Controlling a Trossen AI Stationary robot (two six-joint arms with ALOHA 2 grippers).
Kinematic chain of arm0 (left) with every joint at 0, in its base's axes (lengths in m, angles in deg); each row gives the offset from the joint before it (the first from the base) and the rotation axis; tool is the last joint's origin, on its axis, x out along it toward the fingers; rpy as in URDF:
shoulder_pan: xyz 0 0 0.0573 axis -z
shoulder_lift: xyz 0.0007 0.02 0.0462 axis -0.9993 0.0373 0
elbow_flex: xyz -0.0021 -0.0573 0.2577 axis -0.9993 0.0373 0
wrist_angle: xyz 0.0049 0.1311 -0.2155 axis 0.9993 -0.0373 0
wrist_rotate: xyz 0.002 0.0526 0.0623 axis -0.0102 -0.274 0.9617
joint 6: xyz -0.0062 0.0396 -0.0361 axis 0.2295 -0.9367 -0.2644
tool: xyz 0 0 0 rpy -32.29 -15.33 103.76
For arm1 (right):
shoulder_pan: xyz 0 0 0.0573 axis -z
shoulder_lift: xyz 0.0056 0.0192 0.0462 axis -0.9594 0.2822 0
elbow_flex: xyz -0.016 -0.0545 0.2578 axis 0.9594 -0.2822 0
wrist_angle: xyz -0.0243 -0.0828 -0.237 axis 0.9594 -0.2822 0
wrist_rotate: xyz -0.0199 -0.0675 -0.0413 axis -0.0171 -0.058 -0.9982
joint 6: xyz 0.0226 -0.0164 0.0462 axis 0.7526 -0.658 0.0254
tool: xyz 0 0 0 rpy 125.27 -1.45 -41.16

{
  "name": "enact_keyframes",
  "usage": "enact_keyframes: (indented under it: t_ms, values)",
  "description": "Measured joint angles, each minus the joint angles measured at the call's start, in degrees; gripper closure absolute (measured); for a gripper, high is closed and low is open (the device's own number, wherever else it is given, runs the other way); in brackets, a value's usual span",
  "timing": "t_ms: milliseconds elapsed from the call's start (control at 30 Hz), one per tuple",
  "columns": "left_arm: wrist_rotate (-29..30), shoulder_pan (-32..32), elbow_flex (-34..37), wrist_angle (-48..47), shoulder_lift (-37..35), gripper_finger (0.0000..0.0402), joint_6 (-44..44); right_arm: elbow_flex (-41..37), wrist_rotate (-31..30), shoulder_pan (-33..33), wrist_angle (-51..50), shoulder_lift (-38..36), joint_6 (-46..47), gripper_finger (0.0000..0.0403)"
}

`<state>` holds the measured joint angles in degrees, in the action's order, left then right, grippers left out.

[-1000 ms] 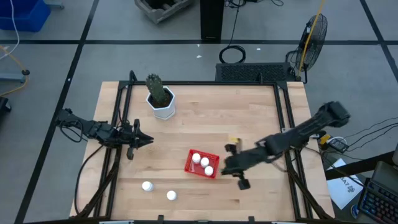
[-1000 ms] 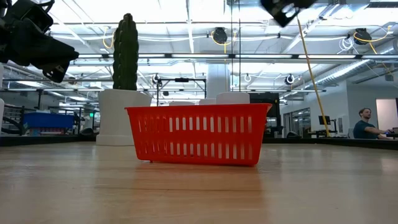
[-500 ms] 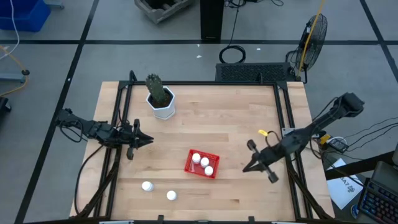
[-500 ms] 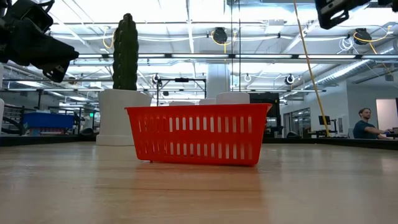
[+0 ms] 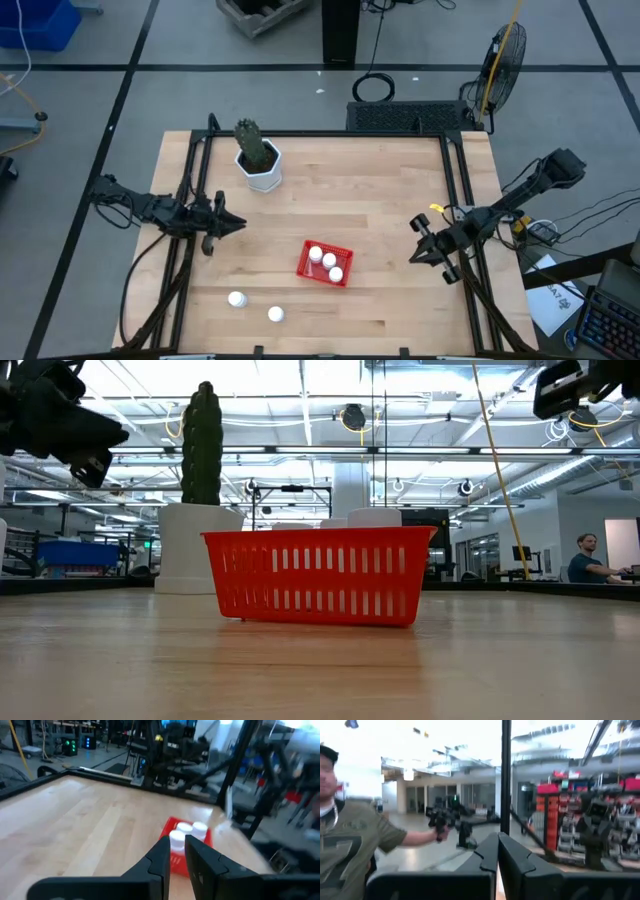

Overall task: Pick and place pill bottles into a basket
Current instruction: Put the white pill bottle into the red bin

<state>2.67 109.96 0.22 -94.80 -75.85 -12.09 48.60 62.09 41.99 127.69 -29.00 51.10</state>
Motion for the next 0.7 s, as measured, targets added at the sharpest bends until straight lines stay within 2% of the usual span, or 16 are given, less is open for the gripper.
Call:
enact_keyframes:
  t_ms: [100, 200, 367, 467, 567, 633, 700]
  values:
    - [0.48, 0.01, 0.0, 3.16, 0.01, 0.0339, 6.52, -1.33, -0.24, 0.02, -0.6, -0.09, -0.8, 0.0399]
    - [1.74, -0.01, -0.02, 7.42, 0.38, 0.0339, 9.08, -1.35, 0.04, 0.02, -4.06, 0.04, -0.27, 0.0399]
    - [-3.39, 0.74, 0.05, 16.83, 5.13, 0.0339, 12.44, -1.39, 0.12, 0.02, -7.27, 0.02, 4.1, 0.0399]
    - [-8.05, 2.41, 0.04, 27.8, 12.01, 0.0339, 8.64, -1.43, 0.14, 0.02, -8.09, 0.0, 4.28, 0.0399]
    - [-10.4, 4.79, -0.03, 40.23, 21.94, 0.034, 2.96, -1.47, 0.14, 0.02, -8.23, 0.02, 4.28, 0.0399]
    - [-10.2, 6.91, -0.85, 43.44, 29.08, 0.0347, 0.28, -1.47, 0.14, 0.02, -8.27, 0.02, 4.29, 0.0399]
    - [-7.8, 9.0, -3.54, 42.33, 36.5, 0.0367, -0.43, -1.47, 0.14, 0.02, -8.26, 0.01, 4.29, 0.0399]
